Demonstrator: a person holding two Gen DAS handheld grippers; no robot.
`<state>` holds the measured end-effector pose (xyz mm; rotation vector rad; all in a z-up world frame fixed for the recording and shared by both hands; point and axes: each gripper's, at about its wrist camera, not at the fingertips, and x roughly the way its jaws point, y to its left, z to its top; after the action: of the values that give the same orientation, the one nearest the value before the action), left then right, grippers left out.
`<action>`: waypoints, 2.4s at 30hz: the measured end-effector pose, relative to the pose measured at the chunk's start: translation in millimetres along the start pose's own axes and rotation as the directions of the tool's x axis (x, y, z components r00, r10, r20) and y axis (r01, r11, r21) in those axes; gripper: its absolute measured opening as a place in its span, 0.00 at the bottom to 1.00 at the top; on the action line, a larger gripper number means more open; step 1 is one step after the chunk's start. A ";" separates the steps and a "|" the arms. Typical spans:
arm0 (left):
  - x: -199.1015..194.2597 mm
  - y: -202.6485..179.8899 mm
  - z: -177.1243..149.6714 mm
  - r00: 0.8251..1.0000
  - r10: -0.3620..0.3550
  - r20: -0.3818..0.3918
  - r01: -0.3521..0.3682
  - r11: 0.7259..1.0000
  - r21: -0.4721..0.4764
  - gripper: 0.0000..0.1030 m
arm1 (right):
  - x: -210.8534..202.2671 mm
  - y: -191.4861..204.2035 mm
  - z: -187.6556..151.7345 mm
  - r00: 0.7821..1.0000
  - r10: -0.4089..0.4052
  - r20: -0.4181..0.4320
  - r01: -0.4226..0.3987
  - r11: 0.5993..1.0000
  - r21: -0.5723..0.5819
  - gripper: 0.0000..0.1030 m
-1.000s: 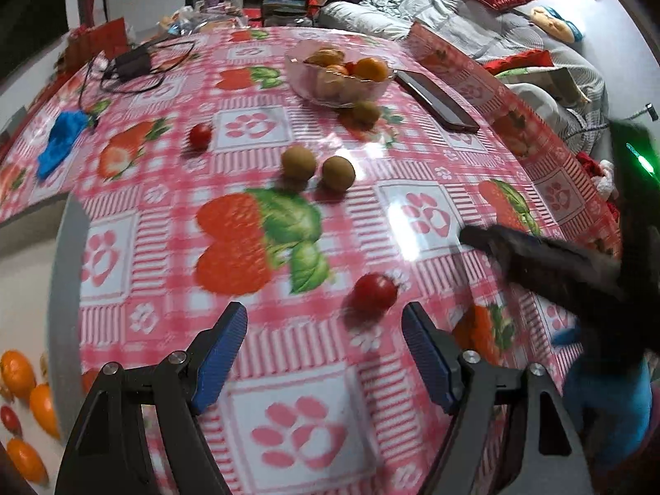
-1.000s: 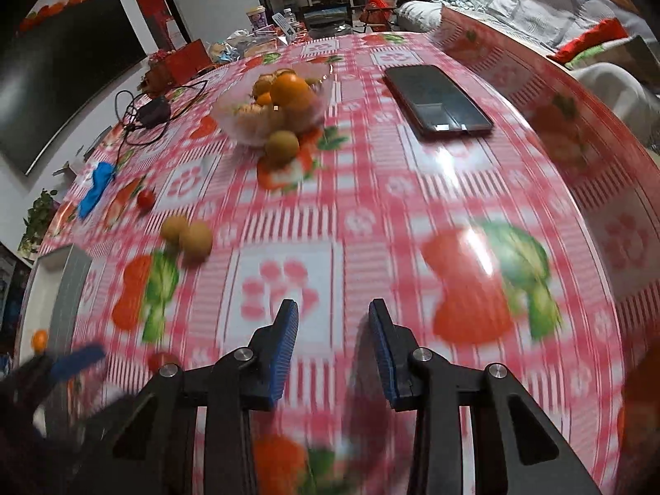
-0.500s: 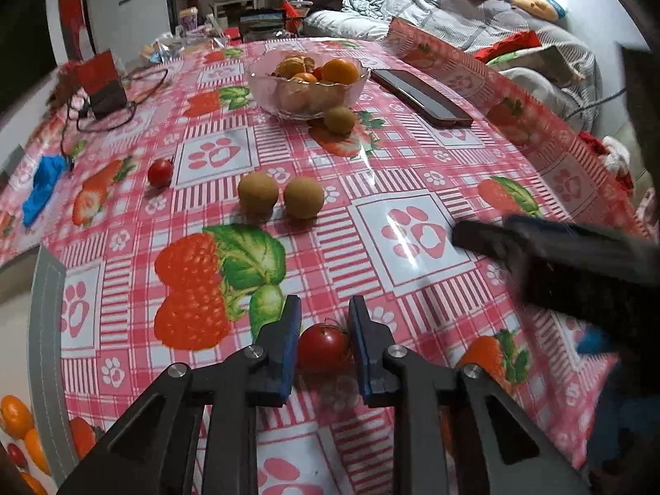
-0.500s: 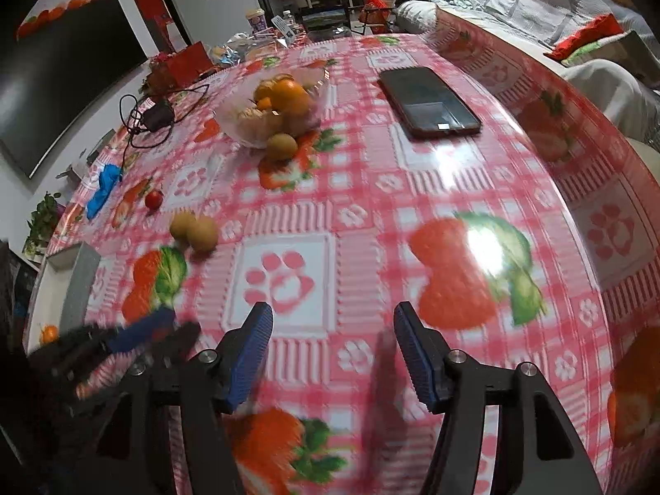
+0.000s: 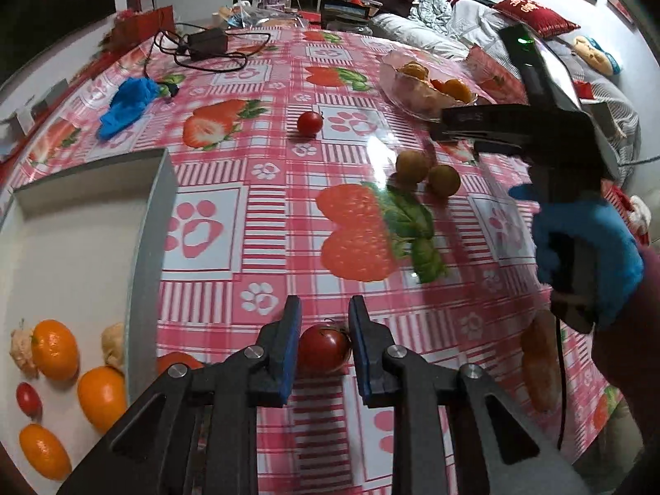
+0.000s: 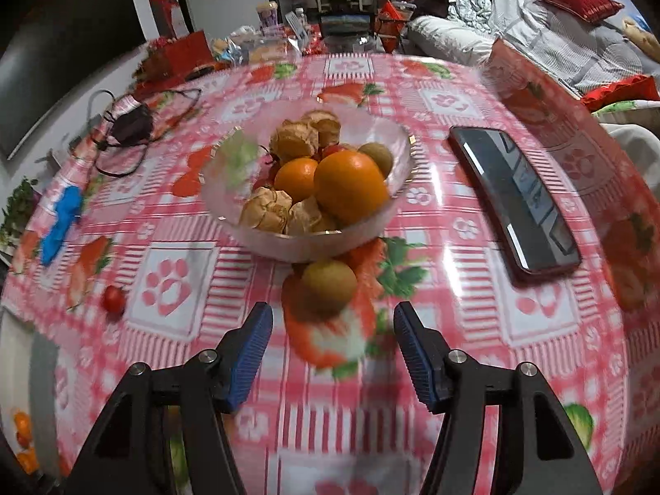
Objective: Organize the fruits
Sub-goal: 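Grasp a cherry tomato with the left tool while the right tool grasps a tan fruit, then open both tools, setting the cherry tomato and tan fruit on the tablecloth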
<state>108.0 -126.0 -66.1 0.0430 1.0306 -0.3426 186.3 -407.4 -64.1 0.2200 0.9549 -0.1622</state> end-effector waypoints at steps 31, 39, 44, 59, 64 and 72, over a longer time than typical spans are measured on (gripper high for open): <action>-28.3 -24.7 -58.9 0.996 0.046 0.076 -0.049 0.998 0.041 0.34 | -126.6 -6.8 -191.4 0.997 0.045 0.060 -0.040 0.997 -0.070 0.30; -16.6 -36.4 -57.8 0.989 0.074 0.129 -0.084 0.994 0.073 0.79 | -119.6 -13.1 -192.0 0.997 0.030 0.073 -0.025 0.998 -0.064 0.82; -14.9 -37.2 -58.8 0.988 0.062 0.141 -0.075 0.993 0.090 0.85 | -112.2 -6.3 -193.3 0.996 0.009 0.085 -0.001 0.996 -0.092 1.00; -13.9 -35.6 -60.0 0.987 0.070 0.147 -0.082 0.994 0.076 0.89 | -109.8 -2.9 -193.3 0.997 -0.003 0.079 0.012 0.993 -0.114 1.00; -13.9 -35.6 -60.0 0.987 0.070 0.147 -0.082 0.994 0.077 0.89 | -110.0 -2.9 -193.6 0.997 -0.003 0.080 0.012 0.993 -0.114 1.00; -13.8 -35.5 -60.2 0.987 0.069 0.147 -0.081 0.994 0.077 0.89 | -109.9 -2.9 -193.7 0.997 -0.005 0.082 0.014 0.993 -0.114 1.00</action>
<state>40.8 -144.3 -81.2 0.1294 0.8690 -0.3144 -29.6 -356.0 -82.3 0.1026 0.8813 -0.1243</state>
